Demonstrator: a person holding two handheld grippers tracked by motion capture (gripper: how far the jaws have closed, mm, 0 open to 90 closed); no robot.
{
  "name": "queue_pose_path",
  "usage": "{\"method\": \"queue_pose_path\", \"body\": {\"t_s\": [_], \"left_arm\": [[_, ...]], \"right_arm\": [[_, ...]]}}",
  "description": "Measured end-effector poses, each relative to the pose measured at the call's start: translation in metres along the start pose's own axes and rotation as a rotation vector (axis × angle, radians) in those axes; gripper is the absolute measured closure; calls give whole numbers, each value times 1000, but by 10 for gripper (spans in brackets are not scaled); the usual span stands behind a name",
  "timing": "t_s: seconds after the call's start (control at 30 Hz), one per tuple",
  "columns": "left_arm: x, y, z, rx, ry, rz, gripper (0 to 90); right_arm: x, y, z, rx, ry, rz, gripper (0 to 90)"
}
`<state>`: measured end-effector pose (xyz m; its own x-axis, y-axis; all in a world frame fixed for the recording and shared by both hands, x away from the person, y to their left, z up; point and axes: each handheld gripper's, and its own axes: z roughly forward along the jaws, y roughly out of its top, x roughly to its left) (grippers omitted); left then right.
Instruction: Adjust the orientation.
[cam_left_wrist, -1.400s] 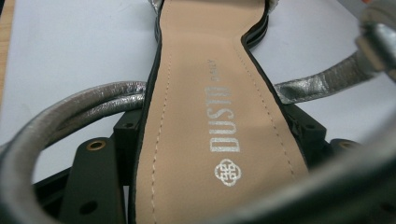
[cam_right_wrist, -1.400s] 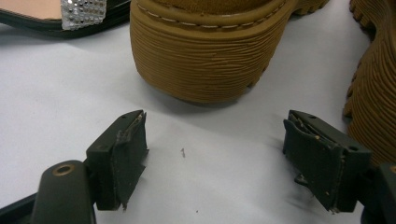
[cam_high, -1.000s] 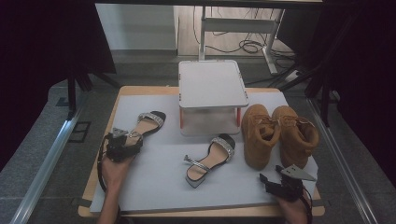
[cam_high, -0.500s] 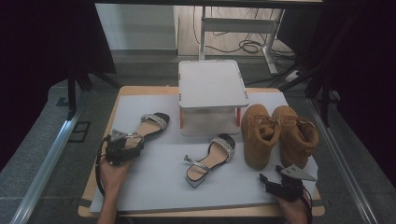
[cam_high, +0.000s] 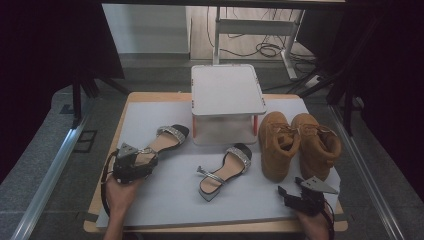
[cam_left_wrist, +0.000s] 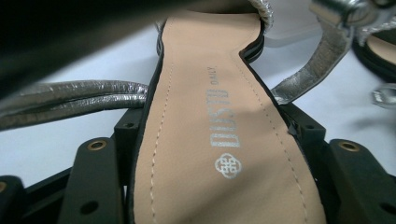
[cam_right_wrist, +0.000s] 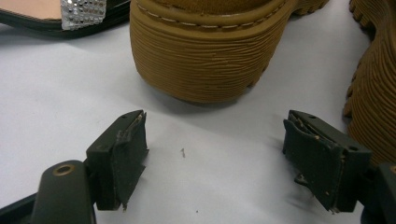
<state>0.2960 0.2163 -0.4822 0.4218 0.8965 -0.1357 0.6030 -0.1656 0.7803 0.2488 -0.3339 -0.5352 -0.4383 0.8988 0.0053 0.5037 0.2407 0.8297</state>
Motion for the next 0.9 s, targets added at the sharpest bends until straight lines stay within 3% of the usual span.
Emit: {"method": "queue_pose_path", "body": {"t_s": [0.4,0.9], "left_arm": [[-20,3,-10,-19,-54,46,390],[-43,19,11,-21,-106,84,390]], "right_arm": [[0,0,0,0,0,0,214],[0,0,0,0,0,0,214]]}}
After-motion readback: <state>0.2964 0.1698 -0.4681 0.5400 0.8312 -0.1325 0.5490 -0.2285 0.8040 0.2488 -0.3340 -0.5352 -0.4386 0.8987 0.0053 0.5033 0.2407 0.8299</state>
